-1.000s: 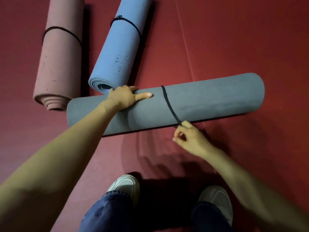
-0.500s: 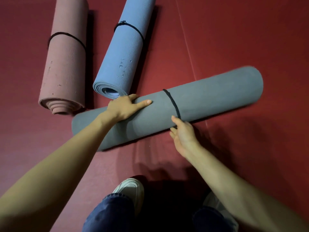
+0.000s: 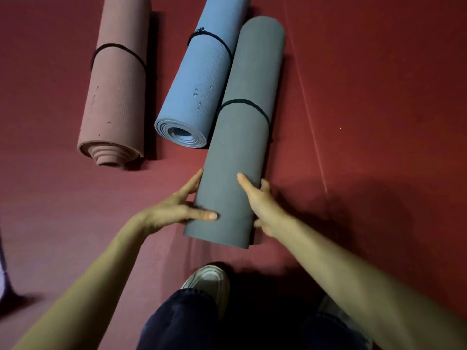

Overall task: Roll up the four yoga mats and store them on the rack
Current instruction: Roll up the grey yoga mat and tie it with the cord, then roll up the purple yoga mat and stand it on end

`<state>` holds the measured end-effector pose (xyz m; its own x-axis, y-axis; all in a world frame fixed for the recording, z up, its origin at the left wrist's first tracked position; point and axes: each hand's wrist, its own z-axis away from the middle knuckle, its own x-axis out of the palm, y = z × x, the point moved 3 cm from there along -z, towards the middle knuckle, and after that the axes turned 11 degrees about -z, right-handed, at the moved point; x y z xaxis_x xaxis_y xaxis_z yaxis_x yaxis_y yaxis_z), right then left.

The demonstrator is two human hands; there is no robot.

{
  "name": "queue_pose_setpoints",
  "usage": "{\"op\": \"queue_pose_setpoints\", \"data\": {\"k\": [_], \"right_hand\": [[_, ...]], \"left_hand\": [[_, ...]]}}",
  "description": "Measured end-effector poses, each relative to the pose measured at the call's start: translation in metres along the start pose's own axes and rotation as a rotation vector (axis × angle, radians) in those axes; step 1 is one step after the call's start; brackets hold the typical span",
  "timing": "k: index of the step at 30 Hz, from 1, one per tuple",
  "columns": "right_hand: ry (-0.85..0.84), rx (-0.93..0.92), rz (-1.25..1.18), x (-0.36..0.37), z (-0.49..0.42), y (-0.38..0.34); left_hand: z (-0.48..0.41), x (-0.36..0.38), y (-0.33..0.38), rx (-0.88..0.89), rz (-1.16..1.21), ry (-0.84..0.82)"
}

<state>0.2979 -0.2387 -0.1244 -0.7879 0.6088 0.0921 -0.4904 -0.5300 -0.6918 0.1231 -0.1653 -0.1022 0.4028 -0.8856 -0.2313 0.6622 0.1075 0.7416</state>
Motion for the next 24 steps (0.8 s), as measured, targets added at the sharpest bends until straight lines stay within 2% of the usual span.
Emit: {"op": "queue_pose_setpoints", "data": {"k": [2,3,6,9,11,14,17,20,24], "right_hand": [[-0.049,0.14,-0.016,-0.006,0.015,0.019],[-0.075,0.153,-0.029,-0.009,0.022,0.024],[-0.102,0.091,-0.092,-0.017,0.023,0.032],[0.004,0.001,-0.015,-0.022,0.016,0.019],[0.11,-0.127,-0.022,-0.029,-0.005,-0.008],[0.207,-0.268,-0.128,-0.039,-0.055,-0.074],[0.172,-0.283,-0.159,-0.039,-0.08,-0.128],[0.104,-0.343,0.106,-0.028,-0.072,-0.143],[0.168,-0.504,0.467,-0.022,-0.045,-0.13]], "left_hand": [[-0.001,0.011,0.002,0.059,0.01,-0.036],[-0.003,0.013,0.003,0.071,0.014,-0.027],[-0.008,0.012,0.008,0.074,0.072,0.03],[-0.015,0.013,0.017,0.085,0.108,0.117],[-0.04,0.008,0.037,0.117,0.124,0.205],[-0.097,-0.008,0.08,0.094,0.161,0.441],[-0.13,-0.025,0.127,0.014,0.042,0.651],[-0.128,-0.033,0.138,0.027,-0.087,0.702],[-0.074,-0.037,0.101,0.031,-0.159,0.596]]}}
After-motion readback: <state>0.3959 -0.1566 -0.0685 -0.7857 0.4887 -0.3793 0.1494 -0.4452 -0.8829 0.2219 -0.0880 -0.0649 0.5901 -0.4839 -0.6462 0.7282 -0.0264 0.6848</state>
